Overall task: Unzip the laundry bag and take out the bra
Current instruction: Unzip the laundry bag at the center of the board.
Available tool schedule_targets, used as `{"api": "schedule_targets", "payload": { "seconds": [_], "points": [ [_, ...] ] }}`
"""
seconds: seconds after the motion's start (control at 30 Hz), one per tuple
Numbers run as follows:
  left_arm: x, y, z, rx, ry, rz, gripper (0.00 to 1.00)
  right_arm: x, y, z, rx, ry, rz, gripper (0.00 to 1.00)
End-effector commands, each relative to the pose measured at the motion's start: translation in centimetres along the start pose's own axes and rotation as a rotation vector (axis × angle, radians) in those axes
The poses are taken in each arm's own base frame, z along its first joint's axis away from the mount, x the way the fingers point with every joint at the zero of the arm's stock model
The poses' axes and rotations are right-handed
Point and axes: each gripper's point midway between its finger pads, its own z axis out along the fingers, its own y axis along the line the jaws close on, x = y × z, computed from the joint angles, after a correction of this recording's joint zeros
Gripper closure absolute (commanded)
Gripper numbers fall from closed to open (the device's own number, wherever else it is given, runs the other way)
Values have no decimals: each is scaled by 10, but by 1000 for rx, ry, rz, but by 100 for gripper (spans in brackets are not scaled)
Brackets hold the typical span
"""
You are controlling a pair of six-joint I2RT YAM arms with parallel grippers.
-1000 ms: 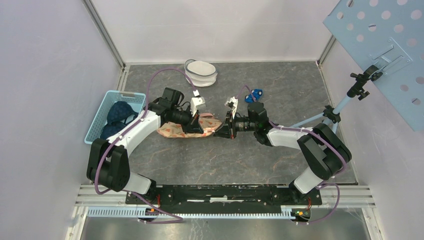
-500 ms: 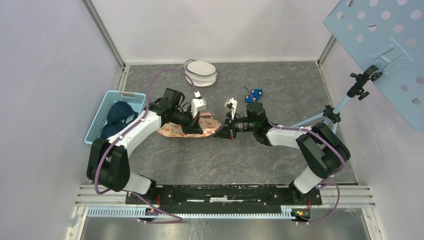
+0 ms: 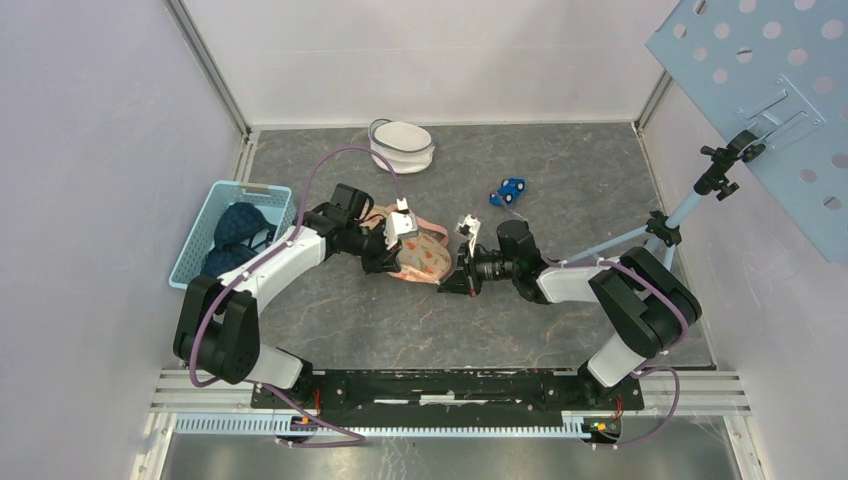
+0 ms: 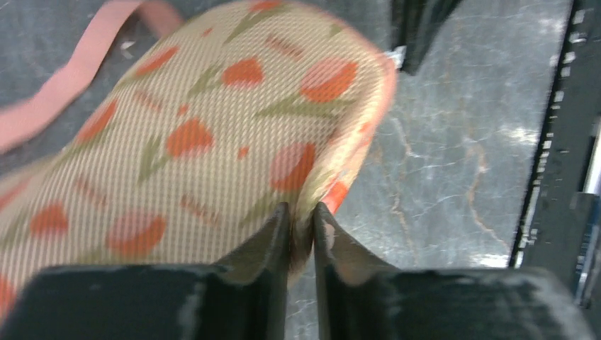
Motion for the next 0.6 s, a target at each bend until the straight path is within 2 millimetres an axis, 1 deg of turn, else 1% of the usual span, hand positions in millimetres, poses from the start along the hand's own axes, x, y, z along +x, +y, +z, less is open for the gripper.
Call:
{"api": "schedule_targets", "payload": {
  "seconds": [0.0, 0.1, 0.17, 0.27, 0.37, 0.5, 0.57],
  "points": [
    [-13, 26, -5, -117, 5, 138, 68, -2, 23, 3, -70, -15, -36, 100],
    [-13, -2, -5, -76, 18, 170, 62, 0, 32, 10, -95, -7, -42, 100],
    [-14, -21, -9, -59, -5, 194, 58, -1, 34, 12, -97, -7, -47, 100],
    [-12, -42, -16, -54, -35, 224, 50, -3, 33, 15, -99, -12, -44, 100],
    [-10, -55, -16, -39, -27, 229, 47, -4, 35, 18, -106, -10, -41, 100],
    [-13, -63, -13, -18, -19, 257, 42, -5, 38, 22, -110, -2, -46, 100],
    [-14, -70, -8, 15, -14, 276, 40, -6, 39, 22, -108, -5, -55, 100]
  ]
}}
